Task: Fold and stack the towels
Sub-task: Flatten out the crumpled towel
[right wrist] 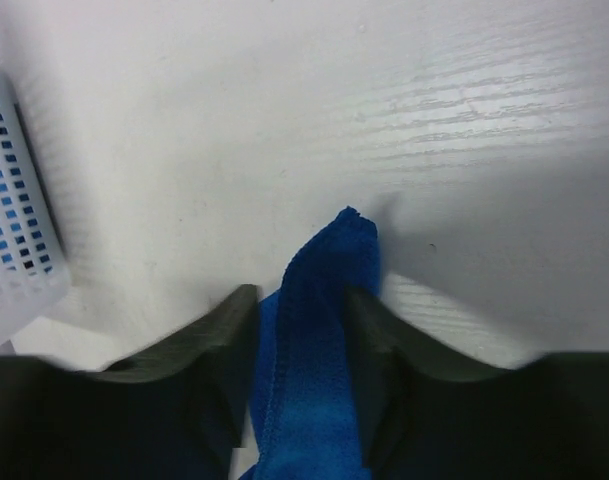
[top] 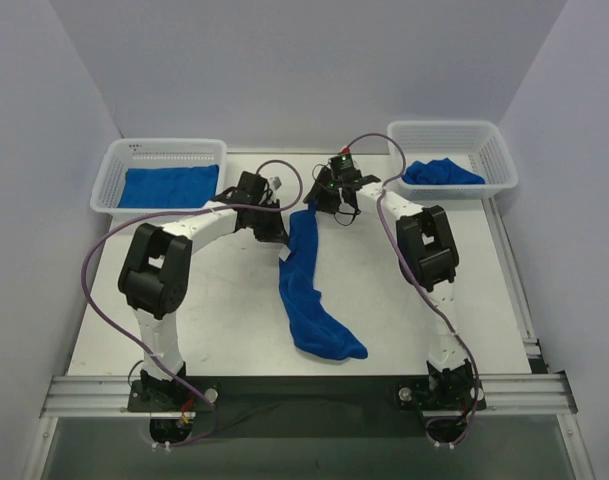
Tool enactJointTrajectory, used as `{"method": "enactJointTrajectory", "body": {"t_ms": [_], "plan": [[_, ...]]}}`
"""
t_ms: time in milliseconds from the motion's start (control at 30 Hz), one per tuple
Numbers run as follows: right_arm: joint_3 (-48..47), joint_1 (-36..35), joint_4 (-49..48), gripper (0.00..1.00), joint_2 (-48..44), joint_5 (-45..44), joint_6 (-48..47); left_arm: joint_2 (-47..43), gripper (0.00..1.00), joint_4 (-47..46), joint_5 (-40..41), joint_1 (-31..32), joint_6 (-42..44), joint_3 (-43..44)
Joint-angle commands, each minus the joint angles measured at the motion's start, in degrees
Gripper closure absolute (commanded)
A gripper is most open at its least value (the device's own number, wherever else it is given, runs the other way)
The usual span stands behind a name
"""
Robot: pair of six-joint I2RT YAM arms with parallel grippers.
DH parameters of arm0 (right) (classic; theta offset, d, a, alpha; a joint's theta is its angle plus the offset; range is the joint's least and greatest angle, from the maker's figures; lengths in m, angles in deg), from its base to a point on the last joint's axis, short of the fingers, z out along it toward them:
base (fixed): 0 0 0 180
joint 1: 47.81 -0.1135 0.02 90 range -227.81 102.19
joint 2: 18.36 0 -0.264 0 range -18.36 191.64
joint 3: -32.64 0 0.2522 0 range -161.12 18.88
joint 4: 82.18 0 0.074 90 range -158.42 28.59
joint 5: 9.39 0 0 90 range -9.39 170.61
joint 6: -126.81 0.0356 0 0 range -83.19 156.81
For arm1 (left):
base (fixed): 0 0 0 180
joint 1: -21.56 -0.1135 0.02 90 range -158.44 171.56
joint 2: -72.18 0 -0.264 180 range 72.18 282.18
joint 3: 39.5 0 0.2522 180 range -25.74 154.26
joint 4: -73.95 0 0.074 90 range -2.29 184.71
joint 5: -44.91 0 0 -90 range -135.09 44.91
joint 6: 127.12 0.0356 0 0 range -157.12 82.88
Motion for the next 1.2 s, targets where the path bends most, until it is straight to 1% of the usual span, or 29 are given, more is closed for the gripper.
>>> {"method": "enactJointTrajectory", "body": {"t_ms": [0,33,67,100,133,167,200,233,267,300,367,467,533,600,700,767,800,867,900,967,1000,1067,1100,1167], "plan": [[3.08,0.12,-0.37,0.71,-2.62,-1.12,0.08,-5.19,1.0,1.92,1.71,0.32,2.05,-1.0],[4.66,0.3,-0.46,0.78,-3.59,-1.56,0.17,-5.72,1.0,2.27,2.67,0.32,2.23,-1.7],[8.86,0.74,-0.63,0.84,-6.12,-1.74,0.26,-6.86,1.0,3.06,3.2,0.14,2.4,-2.05],[10.81,1.52,-0.72,0.97,-7.63,-2.0,0.08,-7.56,1.0,3.5,3.81,0.05,2.67,-2.49],[13.36,2.05,-0.9,1.0,-9.29,-2.18,-0.35,-8.27,1.0,3.94,4.86,-0.03,2.84,-3.45],[15.47,2.49,-1.07,1.0,-12.7,-2.09,-1.4,-9.75,1.0,4.82,5.22,-0.3,3.02,-4.16],[20.1,2.93,-1.25,1.0,-14.65,-1.83,-2.02,-10.64,1.0,5.17,5.66,-0.47,3.28,-4.86],[22.24,3.81,-1.43,1.0,-16.59,-0.87,-2.46,-11.52,1.0,5.52,5.93,-0.65,3.46,-5.65],[24.43,4.25,-1.34,1.0,-20.61,-0.34,-3.08,-13.44,1.0,5.88,6.19,-0.91,3.63,-7.66],[29.33,4.6,-1.43,1.0,-22.74,-0.25,-4.3,-14.24,1.0,6.14,6.19,-1.44,4.16,-8.55],[34.36,5.48,-1.52,1.0,-28.96,-0.16,-5.36,-16.87,1.0,7.37,6.72,-2.05,4.6,-11.62],[42.54,6.1,-1.34,1.0,-35.3,0.45,-6.68,-20.39,1.0,7.99,6.81,-3.37,5.13,-14.79],[47.54,6.1,-0.99,1.0,-37.69,0.46,-8.0,-21.63,1.0,8.16,6.81,-3.99,5.22,-17.43],[50.54,6.1,0.06,1.0,-40.33,-0.68,-8.53,-22.42,1.0,8.51,6.55,-3.99,5.48,-18.75],[53.81,6.02,1.64,1.0,-41.21,-0.78,-10.37,-21.72,1.0,8.43,4.61,-3.9,5.39,-19.02],[53.9,5.93,2.61,0.97,-40.78,-0.86,-12.13,-20.67,1.0,8.43,3.56,-3.81,5.57,-17.97],[53.46,5.75,2.96,0.93,-40.69,-1.12,-12.74,-20.32,1.0,8.43,3.29,-3.73,5.83,-17.35],[52.14,5.58,4.28,0.88,-40.34,-1.74,-14.85,-19.18,1.0,8.43,3.03,-3.73,6.18,-15.42],[50.31,5.05,4.63,0.82,-40.25,-2.26,-15.9,-18.74,1.0,8.43,3.03,-3.73,6.97,-14.55],[48.37,4.7,5.86,0.75,-39.64,-3.23,-18.27,-17.25,1.0,8.43,2.94,-3.73,7.94,-12.01],[46.27,4.52,6.04,0.66,-39.46,-3.32,-18.98,-16.72,1.0,8.43,2.77,-3.73,8.81,-11.2],[44.33,4.43,6.31,0.58,-38.5,-2.36,-20.13,-14.97,1.0,8.43,2.15,-3.73,9.7,-8.84],[43.36,4.52,6.57,0.51,-38.05,-2.01,-21.09,-14.43,1.0,8.43,1.71,-3.73,10.31,-8.04],[40.2,4.96,7.44,0.45,-36.57,-1.65,-21.8,-12.85,1.0,8.6,1.19,-3.73,11.02,-6.81]]}}
